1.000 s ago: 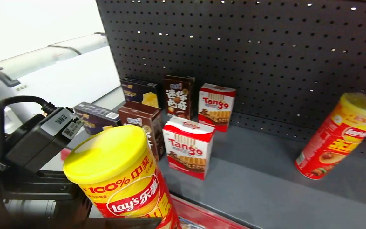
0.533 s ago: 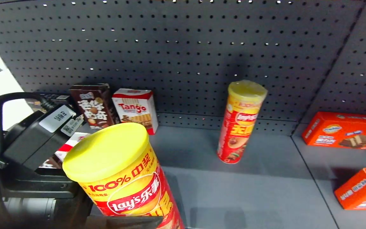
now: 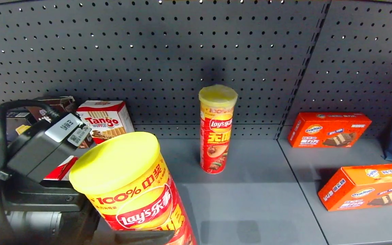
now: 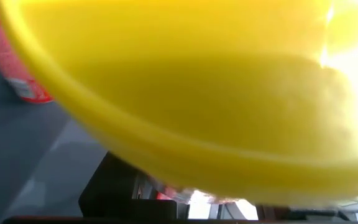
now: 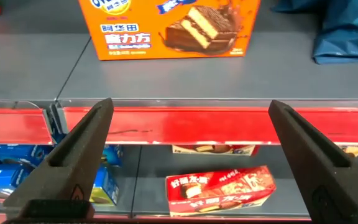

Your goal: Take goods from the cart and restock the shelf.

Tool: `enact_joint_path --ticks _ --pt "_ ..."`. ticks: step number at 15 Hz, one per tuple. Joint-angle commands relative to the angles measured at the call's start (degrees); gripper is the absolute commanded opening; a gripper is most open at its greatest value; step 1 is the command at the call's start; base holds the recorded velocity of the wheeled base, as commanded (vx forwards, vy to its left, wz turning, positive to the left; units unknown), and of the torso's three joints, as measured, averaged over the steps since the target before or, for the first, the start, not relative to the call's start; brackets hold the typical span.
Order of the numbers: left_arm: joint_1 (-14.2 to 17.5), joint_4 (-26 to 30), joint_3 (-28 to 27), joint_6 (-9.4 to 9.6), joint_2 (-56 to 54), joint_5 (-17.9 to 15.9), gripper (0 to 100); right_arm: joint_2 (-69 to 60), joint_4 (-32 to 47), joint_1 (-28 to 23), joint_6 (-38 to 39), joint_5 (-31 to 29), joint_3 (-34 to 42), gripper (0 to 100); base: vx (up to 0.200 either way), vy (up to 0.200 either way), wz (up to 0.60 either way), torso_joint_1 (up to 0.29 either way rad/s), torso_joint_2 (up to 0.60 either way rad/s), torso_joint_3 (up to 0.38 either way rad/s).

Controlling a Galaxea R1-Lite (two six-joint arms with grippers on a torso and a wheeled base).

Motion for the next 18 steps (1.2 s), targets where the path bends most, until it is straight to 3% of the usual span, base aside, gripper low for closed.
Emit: enact_joint_path --ticks 1,3,12,13,14,16,18 --pt "0.03 -0.03 0.12 -0.09 0.05 -0.01 0 0.07 -0.02 -0.02 0.00 0.06 0.00 100 0.000 0.000 0.00 0.000 0.00 0.000" --pt "0.03 -0.03 0.21 -0.01 0.05 -0.01 0 0.07 -0.02 -0.02 -0.18 0.23 0.00 100 0.000 0.000 0.60 0.005 0.01 0.002" --pt "0.47 -0.03 0.56 -0.01 -0.04 0.08 0 3.24 -0.98 -0.64 -0.97 -1.09 -2.11 100 0.000 0.000 0.00 0.000 0.00 0.000" --pt "0.47 -0.03 0.12 -0.09 -0.04 -0.01 0 9.21 -1.69 -0.38 -0.27 -0.47 -12.57 100 0.000 0.000 0.00 0.000 0.00 0.000" --pt "0.38 -0.47 0.04 -0.01 0.57 -0.01 0 21.87 2.09 1.12 2.72 4.89 -24.17 100 0.000 0.000 0.00 0.000 0.00 0.000" --pt "0.47 -0.82 -0.40 -0.01 1.37 -0.01 0 26.18 3.68 3.23 2.72 12.98 -31.73 100 0.000 0.000 0.00 0.000 0.00 0.000" --pt "0.56 -0.38 -0.31 -0.09 1.37 -0.01 0 34.97 4.12 4.55 -0.97 13.86 -38.23 100 0.000 0.000 0.00 0.000 0.00 0.000"
